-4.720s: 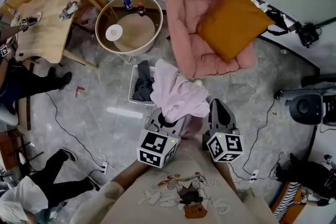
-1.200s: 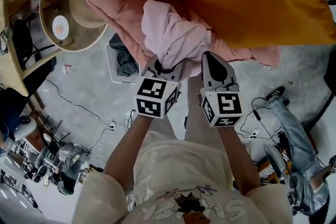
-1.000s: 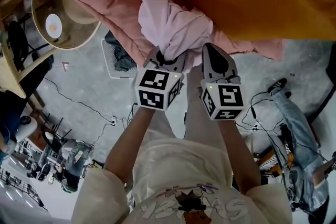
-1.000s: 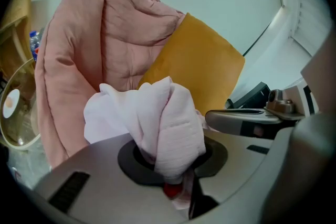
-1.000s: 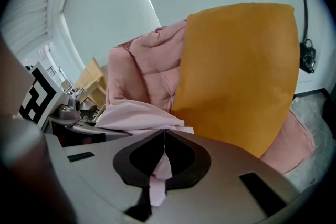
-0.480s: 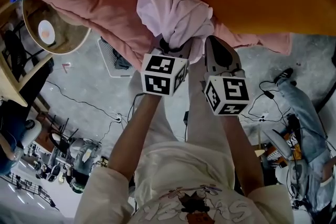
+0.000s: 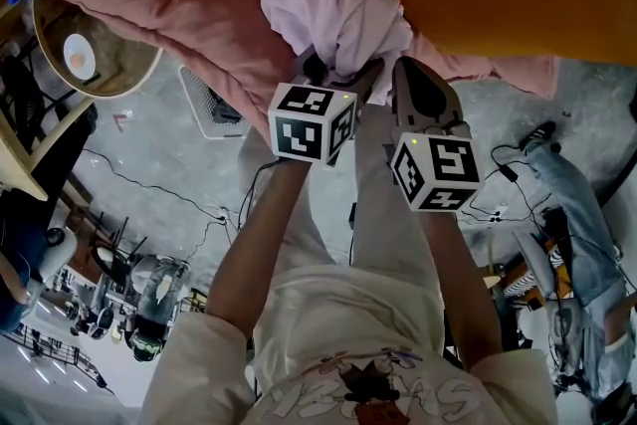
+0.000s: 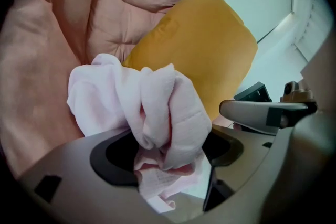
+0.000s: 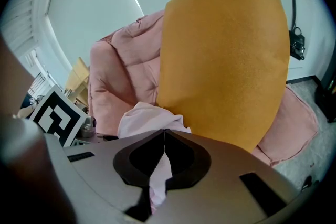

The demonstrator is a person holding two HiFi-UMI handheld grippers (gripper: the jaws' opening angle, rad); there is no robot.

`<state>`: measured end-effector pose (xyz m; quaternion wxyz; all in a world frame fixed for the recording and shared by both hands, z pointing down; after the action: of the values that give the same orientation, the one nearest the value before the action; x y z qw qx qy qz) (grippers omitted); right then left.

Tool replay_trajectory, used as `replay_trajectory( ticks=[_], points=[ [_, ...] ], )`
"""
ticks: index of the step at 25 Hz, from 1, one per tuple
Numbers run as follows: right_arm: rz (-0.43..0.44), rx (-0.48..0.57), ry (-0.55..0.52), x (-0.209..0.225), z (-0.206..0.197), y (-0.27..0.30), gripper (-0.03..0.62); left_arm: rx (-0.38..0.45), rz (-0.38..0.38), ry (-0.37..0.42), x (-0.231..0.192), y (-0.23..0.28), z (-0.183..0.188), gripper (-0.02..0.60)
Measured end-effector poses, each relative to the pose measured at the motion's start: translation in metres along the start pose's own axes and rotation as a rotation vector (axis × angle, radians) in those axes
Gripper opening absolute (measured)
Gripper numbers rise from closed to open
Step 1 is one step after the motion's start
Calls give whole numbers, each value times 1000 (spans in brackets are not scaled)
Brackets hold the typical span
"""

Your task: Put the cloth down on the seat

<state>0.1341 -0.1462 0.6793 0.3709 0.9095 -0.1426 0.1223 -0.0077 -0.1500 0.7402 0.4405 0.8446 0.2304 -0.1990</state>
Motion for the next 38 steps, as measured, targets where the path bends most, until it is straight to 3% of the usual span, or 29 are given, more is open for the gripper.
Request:
replay_trajectory(
  ticks=[2, 9, 14, 22, 25, 30, 38],
  points=[
    [-7, 1, -3, 2, 0, -1, 20, -7, -10, 5, 3, -2, -1, 374],
    [-5, 10, -14, -10, 12, 0, 20, -28, -29, -49, -3, -22, 8, 374],
    [12, 27, -23, -18, 25, -11, 20, -12, -26, -54, 3, -42, 21, 271],
    [45, 34, -41, -40, 44, -21, 20, 7, -11, -53, 5, -74, 41, 265],
    [57, 38, -56, -48, 52, -33, 19, 28, -1, -52, 12, -91, 46, 234],
    [80, 44, -63, -58, 68, -51, 19, 52, 61, -51, 23, -119, 66, 55],
    [127, 52, -76, -76, 89, -85, 18, 62, 77, -34, 49, -163, 89, 29]
  ],
)
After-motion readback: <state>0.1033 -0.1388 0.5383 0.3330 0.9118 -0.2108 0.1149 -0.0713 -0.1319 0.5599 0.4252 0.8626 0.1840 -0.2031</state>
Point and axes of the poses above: the fingertips, and each gripper's own axes: y forward along the fingers, x to its right, z out of its top, the point moved 9 cm from there along -y, backward along the fingers, and after that the axes turned 14 degrees about x, right-handed, at the moved point
